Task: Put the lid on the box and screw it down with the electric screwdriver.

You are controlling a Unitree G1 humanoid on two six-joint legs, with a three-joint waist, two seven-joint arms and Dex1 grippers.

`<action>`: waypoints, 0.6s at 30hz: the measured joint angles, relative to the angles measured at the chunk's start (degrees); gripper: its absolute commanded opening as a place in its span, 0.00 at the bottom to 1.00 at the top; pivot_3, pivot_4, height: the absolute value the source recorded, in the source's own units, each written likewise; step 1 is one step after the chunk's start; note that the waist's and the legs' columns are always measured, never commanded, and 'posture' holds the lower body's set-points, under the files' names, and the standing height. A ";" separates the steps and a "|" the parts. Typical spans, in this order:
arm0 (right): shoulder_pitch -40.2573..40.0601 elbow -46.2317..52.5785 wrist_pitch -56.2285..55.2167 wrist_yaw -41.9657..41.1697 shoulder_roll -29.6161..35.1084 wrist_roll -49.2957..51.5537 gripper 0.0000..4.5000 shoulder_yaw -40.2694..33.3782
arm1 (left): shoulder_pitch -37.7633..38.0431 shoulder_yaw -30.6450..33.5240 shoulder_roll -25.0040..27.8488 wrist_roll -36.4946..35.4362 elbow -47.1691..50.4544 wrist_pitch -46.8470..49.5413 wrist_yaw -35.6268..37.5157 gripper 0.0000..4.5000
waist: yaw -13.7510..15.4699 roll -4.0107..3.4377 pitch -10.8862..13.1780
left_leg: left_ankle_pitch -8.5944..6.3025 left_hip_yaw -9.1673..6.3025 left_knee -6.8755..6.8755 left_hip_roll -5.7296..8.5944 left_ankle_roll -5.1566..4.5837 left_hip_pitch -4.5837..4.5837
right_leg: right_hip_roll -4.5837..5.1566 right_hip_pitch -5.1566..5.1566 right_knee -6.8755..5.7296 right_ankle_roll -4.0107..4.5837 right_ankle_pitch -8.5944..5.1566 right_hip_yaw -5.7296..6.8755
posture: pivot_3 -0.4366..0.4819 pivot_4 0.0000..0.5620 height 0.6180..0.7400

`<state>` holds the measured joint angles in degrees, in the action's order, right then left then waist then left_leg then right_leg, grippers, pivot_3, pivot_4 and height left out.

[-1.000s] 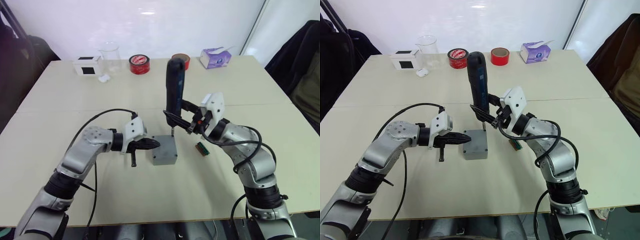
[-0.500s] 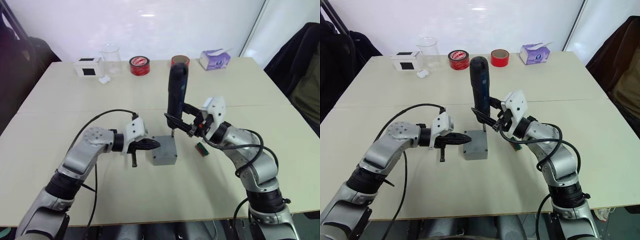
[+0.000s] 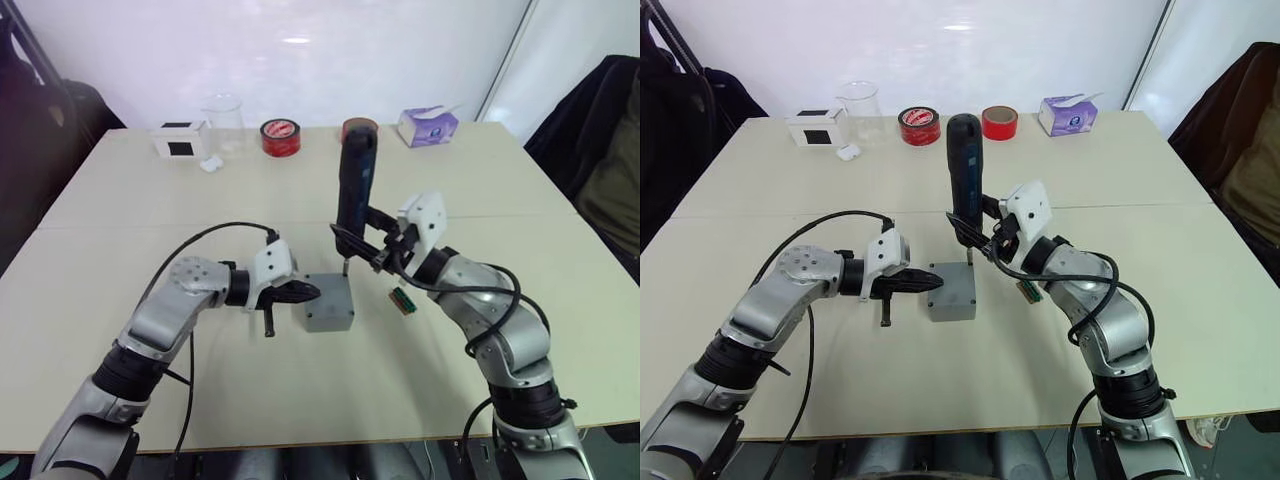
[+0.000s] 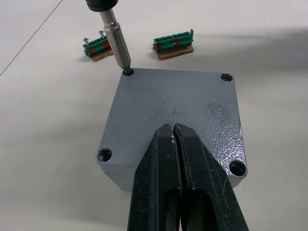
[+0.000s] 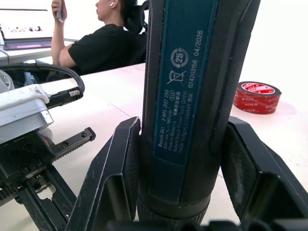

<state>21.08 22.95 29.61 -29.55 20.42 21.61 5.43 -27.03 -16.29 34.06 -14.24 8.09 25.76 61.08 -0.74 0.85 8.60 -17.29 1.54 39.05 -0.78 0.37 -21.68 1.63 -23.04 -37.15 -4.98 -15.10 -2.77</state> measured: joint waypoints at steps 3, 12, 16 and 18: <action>-0.37 0.07 -0.27 -0.04 0.46 -0.09 0.40 0.26 | 0.09 -0.16 0.00 0.04 -0.19 -0.02 0.00 0.00 | 0.01 0.05 -0.04 | -0.08 0.00 -0.06 -0.01 -0.12 0.33 | 0.05 0.34 0.10 0.10 -0.09 0.00 | 0.48 0.27 1.00; -0.82 0.41 -0.63 0.24 0.67 -0.24 0.40 0.46 | 0.14 -0.27 0.01 0.08 -0.34 -0.14 0.00 0.00 | 0.01 0.16 -0.25 | -0.09 -0.02 -0.07 -0.03 -0.13 0.31 | 0.19 0.33 0.10 0.17 -0.13 -0.03 | 0.48 0.27 1.00; -0.98 0.51 -1.39 -0.21 0.66 0.04 0.40 -0.21 | 0.14 -0.27 0.00 0.02 -0.41 -0.15 0.05 0.00 | 0.02 0.15 -0.25 | -0.10 -0.03 -0.07 -0.03 -0.13 0.29 | 0.22 0.31 0.12 0.19 -0.14 -0.03 | 0.48 0.27 1.00; -0.91 0.91 -0.67 -0.29 0.54 1.61 0.40 -1.44 | 0.12 -0.11 -0.16 -0.15 -0.41 0.01 0.08 0.00 | 0.03 0.14 -0.23 | -0.10 -0.03 -0.07 -0.03 -0.13 0.25 | 0.25 0.28 0.12 0.19 -0.15 -0.03 | 0.48 0.27 1.00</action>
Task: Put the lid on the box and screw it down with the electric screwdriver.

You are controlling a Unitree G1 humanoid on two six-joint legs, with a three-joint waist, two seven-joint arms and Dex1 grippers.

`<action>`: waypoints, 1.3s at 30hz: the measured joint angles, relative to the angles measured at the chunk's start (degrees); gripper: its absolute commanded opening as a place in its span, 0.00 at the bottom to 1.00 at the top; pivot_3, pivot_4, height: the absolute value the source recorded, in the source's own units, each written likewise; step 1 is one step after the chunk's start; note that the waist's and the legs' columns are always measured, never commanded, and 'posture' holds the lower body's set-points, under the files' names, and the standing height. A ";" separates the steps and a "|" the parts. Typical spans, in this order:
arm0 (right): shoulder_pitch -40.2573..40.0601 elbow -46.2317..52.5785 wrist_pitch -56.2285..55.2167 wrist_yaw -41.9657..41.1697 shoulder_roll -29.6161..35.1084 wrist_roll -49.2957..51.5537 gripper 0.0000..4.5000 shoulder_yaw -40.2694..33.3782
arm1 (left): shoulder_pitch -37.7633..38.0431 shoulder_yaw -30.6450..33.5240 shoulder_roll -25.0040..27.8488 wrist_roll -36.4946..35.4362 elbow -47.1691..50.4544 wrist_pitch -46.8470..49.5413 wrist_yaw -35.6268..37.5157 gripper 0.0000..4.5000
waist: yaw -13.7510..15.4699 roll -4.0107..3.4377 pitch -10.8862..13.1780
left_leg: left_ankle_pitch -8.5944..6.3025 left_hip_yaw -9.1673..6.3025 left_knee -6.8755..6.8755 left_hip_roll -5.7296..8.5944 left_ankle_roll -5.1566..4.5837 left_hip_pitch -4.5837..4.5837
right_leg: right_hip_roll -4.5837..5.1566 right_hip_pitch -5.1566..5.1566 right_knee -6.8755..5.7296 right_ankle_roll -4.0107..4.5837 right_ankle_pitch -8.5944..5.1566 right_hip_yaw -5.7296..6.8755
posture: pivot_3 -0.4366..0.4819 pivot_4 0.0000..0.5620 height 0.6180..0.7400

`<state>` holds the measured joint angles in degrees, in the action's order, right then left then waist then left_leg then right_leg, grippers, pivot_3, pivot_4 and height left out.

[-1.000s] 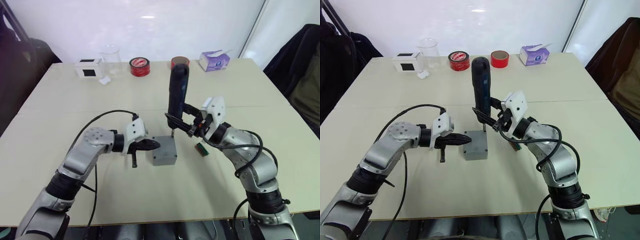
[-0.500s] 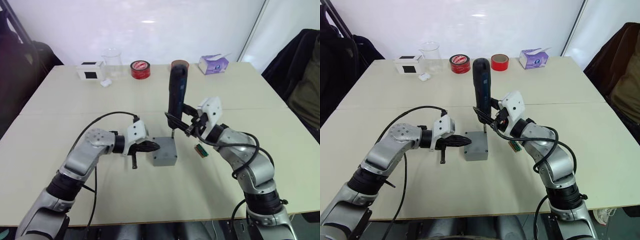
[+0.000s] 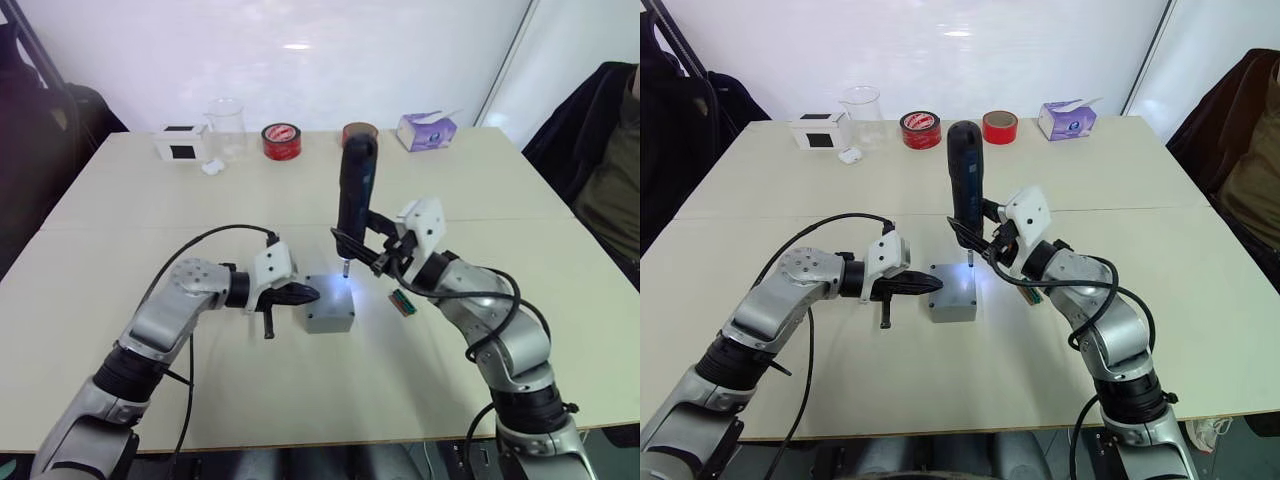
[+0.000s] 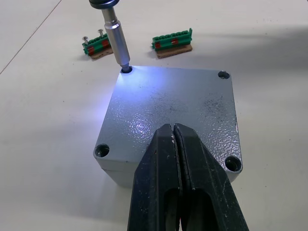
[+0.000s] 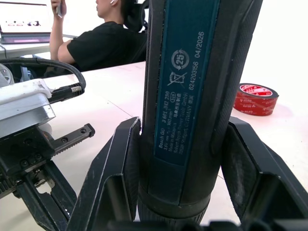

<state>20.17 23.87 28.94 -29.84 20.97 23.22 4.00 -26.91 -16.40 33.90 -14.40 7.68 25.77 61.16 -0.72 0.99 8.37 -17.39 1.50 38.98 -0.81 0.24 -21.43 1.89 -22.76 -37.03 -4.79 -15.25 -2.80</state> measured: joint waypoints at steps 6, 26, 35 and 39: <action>3.32 0.14 7.97 2.10 -0.14 7.60 0.40 -5.19 | -0.20 0.87 -0.94 -2.24 -0.09 1.27 0.25 0.00 | -0.05 -0.24 0.31 | 0.01 0.02 0.03 0.00 0.00 -0.76 | 0.08 -0.76 -0.06 -0.03 0.04 0.03 | 0.48 0.27 1.00; 21.33 -17.58 60.30 10.68 31.07 26.15 0.40 -15.34 | -1.92 11.08 5.12 -16.39 15.90 10.00 1.59 0.00 | -0.09 -0.49 0.78 | 0.01 0.06 0.06 0.04 -0.01 -1.99 | -0.04 -2.01 -0.04 -0.24 0.17 0.05 | 0.48 0.27 1.00; 21.61 -28.40 62.62 8.34 32.63 16.89 0.40 -2.04 | -1.91 11.12 4.58 -18.49 17.47 11.13 -1.56 0.00 | -0.19 -0.52 0.92 | 0.00 0.08 0.07 0.03 -0.02 -1.99 | -0.24 -2.02 -0.05 -0.27 0.18 -0.01 | 0.48 0.27 1.00; 22.46 -32.31 61.00 6.28 32.41 13.57 0.40 0.54 | -1.91 11.40 4.68 -20.03 19.05 12.27 -2.71 0.00 | -0.19 -0.51 0.94 | 0.00 0.09 0.08 0.03 -0.02 -1.99 | -0.25 -2.02 -0.05 -0.27 0.18 0.01 | 0.48 0.27 1.00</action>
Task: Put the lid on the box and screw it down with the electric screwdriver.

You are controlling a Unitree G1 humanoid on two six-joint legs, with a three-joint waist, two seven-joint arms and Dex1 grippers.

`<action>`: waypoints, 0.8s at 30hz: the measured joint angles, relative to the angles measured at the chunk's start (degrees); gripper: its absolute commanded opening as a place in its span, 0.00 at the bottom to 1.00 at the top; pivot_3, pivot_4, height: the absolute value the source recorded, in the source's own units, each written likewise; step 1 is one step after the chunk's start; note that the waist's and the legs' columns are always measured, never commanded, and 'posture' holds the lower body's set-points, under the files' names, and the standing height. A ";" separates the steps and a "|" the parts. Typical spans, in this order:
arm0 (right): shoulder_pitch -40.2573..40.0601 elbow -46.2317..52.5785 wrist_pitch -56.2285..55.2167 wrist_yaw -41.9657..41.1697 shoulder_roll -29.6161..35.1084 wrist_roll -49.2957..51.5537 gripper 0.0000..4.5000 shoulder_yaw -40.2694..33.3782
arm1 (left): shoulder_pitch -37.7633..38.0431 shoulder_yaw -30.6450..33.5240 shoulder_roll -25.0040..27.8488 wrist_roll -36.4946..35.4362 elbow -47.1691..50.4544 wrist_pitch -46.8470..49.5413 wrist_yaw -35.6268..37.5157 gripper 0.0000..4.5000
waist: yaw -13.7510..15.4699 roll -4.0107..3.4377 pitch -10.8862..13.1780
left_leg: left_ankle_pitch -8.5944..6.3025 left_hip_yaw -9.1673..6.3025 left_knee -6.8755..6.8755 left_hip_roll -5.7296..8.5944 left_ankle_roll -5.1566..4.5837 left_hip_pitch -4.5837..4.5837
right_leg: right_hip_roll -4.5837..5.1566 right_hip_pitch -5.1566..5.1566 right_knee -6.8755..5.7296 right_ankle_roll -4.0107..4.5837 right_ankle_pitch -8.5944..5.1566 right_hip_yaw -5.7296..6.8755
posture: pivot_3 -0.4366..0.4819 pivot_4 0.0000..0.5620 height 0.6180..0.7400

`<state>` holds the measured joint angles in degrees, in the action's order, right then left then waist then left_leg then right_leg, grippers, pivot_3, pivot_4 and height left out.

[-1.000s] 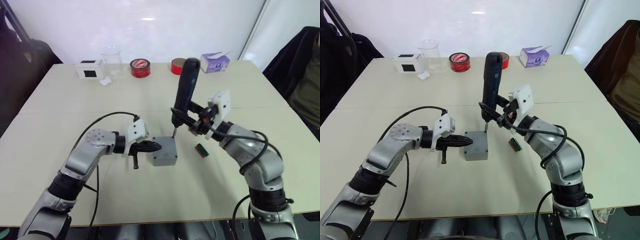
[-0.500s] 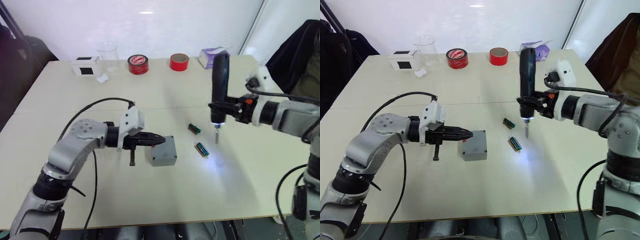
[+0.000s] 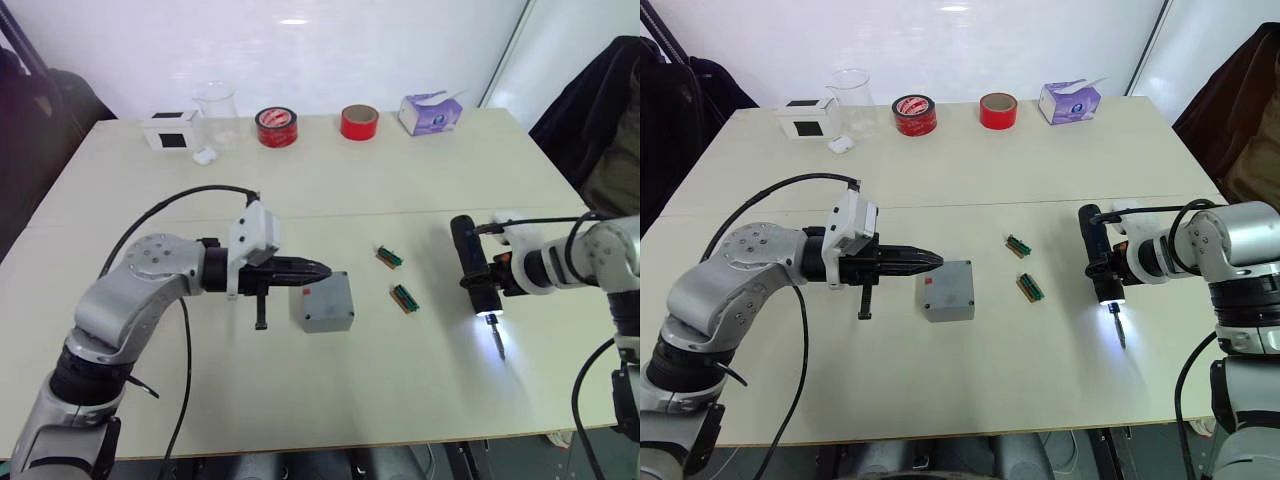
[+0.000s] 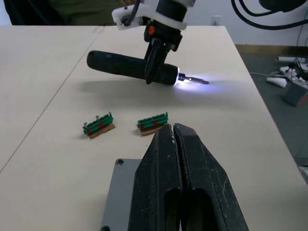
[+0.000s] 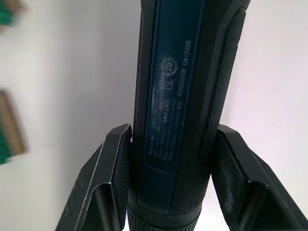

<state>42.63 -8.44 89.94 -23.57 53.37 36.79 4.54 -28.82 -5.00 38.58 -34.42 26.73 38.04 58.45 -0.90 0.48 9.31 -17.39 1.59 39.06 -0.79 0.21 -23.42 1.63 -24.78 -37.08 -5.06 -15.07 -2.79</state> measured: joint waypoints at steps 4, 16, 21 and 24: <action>0.90 -1.71 -1.47 -2.21 -0.40 -2.37 0.40 2.11 | -0.01 0.19 0.25 -1.17 1.41 0.60 -0.99 0.00 | 0.02 0.01 0.00 | 0.00 -0.01 0.01 -0.01 0.00 0.00 | -0.02 0.01 -0.01 0.00 0.00 0.00 | 0.48 0.27 1.00; 1.16 2.11 -7.06 -7.33 0.74 -6.34 0.99 3.17 | 1.72 0.31 2.85 -1.78 1.67 1.52 -2.29 0.00 | 0.05 0.01 0.01 | 0.00 -0.01 0.04 -0.01 0.00 0.01 | -0.02 0.02 -0.02 -0.02 0.01 0.01 | 0.48 0.27 1.00; -1.35 14.59 -19.19 -12.04 2.07 -6.52 0.94 -0.86 | 4.87 1.57 6.37 0.94 -0.58 -0.51 -2.14 0.00 | -0.07 0.01 0.01 | 0.00 -0.03 0.01 -0.05 0.00 0.03 | -0.08 0.01 -0.02 -0.03 0.01 0.02 | 0.48 0.27 1.00; -5.15 21.89 -24.09 -15.36 1.31 -5.06 0.74 -2.13 | 8.20 1.28 8.23 4.50 -3.24 -3.02 -1.57 0.00 | 0.05 0.03 0.01 | 0.00 -0.04 0.04 -0.07 0.00 0.03 | -0.06 0.02 -0.04 -0.02 0.01 0.04 | 0.48 0.27 1.00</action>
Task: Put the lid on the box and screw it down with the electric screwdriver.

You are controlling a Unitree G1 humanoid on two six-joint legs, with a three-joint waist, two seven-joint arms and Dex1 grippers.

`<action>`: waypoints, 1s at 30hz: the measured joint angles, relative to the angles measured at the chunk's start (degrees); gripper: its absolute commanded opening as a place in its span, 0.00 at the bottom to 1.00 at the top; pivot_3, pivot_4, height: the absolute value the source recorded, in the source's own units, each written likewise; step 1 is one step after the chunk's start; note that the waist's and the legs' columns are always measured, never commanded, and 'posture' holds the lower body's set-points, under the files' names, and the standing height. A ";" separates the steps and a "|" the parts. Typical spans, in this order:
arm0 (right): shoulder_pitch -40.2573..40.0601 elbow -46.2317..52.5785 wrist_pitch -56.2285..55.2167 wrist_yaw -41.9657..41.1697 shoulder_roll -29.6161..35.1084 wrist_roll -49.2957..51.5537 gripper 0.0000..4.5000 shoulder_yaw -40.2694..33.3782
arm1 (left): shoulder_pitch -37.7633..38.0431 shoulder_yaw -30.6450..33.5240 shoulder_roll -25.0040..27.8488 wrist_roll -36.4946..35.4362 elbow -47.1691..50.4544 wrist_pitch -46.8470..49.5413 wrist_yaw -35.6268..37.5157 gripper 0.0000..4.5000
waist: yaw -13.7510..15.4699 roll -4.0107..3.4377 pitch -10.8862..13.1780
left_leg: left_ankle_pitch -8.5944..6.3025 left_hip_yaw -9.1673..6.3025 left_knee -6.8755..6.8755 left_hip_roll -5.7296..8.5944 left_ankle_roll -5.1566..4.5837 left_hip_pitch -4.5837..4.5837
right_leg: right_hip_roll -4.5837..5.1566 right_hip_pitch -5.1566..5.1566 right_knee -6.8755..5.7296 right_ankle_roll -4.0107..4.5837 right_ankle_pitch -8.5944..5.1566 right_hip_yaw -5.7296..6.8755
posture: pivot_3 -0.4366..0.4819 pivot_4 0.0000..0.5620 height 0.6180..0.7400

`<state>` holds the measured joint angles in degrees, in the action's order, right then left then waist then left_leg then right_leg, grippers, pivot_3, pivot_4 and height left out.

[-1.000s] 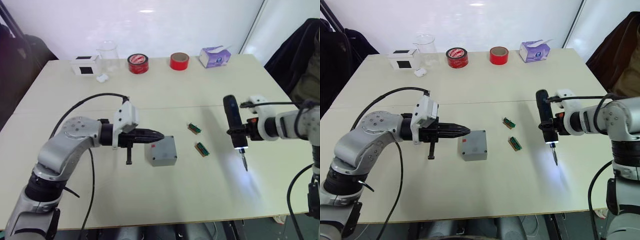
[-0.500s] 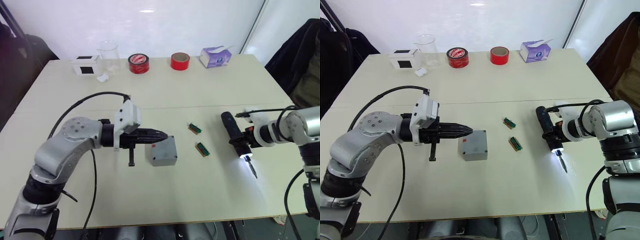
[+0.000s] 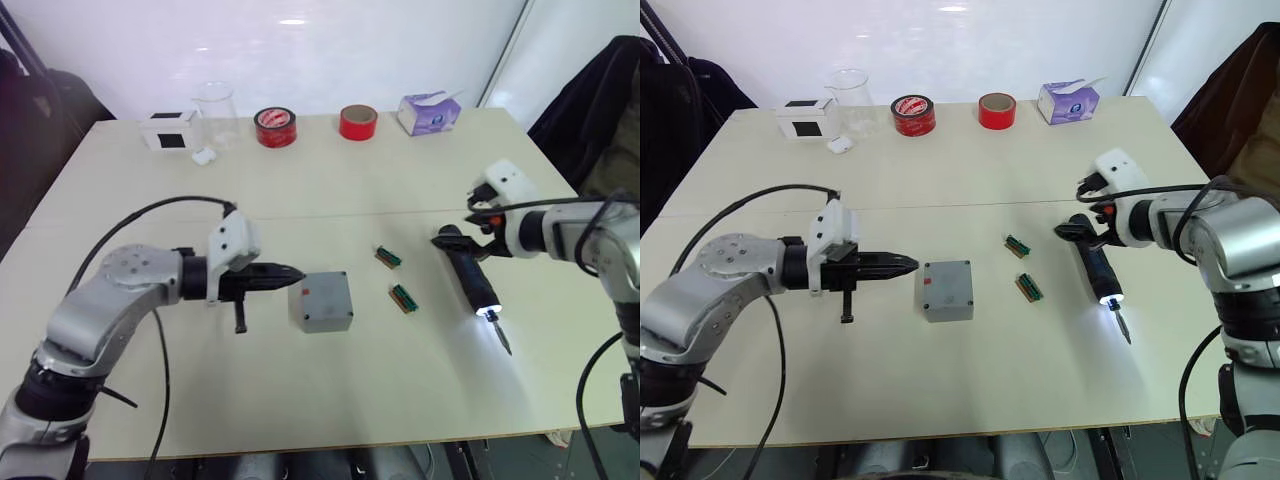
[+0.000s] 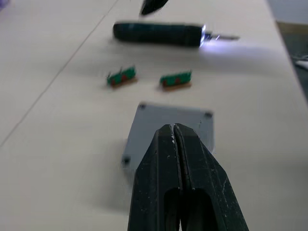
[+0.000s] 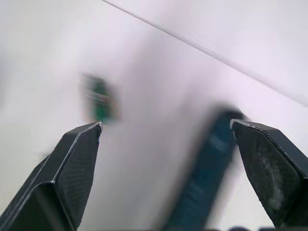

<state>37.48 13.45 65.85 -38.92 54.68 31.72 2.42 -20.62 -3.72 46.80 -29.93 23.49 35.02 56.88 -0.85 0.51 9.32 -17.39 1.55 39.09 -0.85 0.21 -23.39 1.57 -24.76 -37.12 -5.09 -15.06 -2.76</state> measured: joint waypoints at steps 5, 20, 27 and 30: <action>-7.16 6.71 -5.79 -2.45 -2.81 0.05 0.32 1.72 | 1.55 -2.61 0.78 5.54 -3.30 -3.84 0.69 0.00 | 0.29 0.01 0.00 | 0.00 0.05 0.06 0.07 0.00 0.00 | 0.13 0.06 0.03 0.00 0.00 0.00 | 0.48 0.27 1.00; -10.40 9.67 -9.03 -1.93 -11.77 -3.72 0.01 11.42 | -2.82 -8.52 -10.88 12.10 -15.36 -8.69 -0.20 0.00 | 0.26 0.05 -0.01 | 0.01 0.01 0.13 0.06 0.01 0.04 | 0.10 0.07 -0.12 -0.01 0.01 0.03 | 0.48 0.27 1.00; -10.38 9.98 -5.22 -1.88 -13.81 -3.78 0.01 13.45 | -6.94 -8.97 -15.42 14.34 -20.08 -9.20 -1.47 0.00 | 0.26 0.06 -0.02 | 0.01 0.00 0.14 0.07 0.01 0.04 | 0.09 0.06 -0.15 -0.01 0.01 0.04 | 0.48 0.27 1.00; -10.37 10.53 -3.65 -2.02 -14.40 -3.19 0.01 13.93 | -8.57 -9.31 -17.20 15.38 -22.43 -9.59 -2.01 0.00 | 0.15 0.05 -0.02 | 0.01 -0.01 0.14 0.06 0.01 0.04 | 0.08 0.06 -0.17 -0.01 0.01 0.05 | 0.48 0.27 1.00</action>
<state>27.10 23.98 62.20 -40.95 40.28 28.53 16.34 -29.19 -13.03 29.60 -14.55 1.06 25.42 54.88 -0.70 0.57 9.30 -17.38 1.54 39.23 -0.79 0.22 -23.35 1.65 -24.70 -37.29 -5.09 -15.05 -2.71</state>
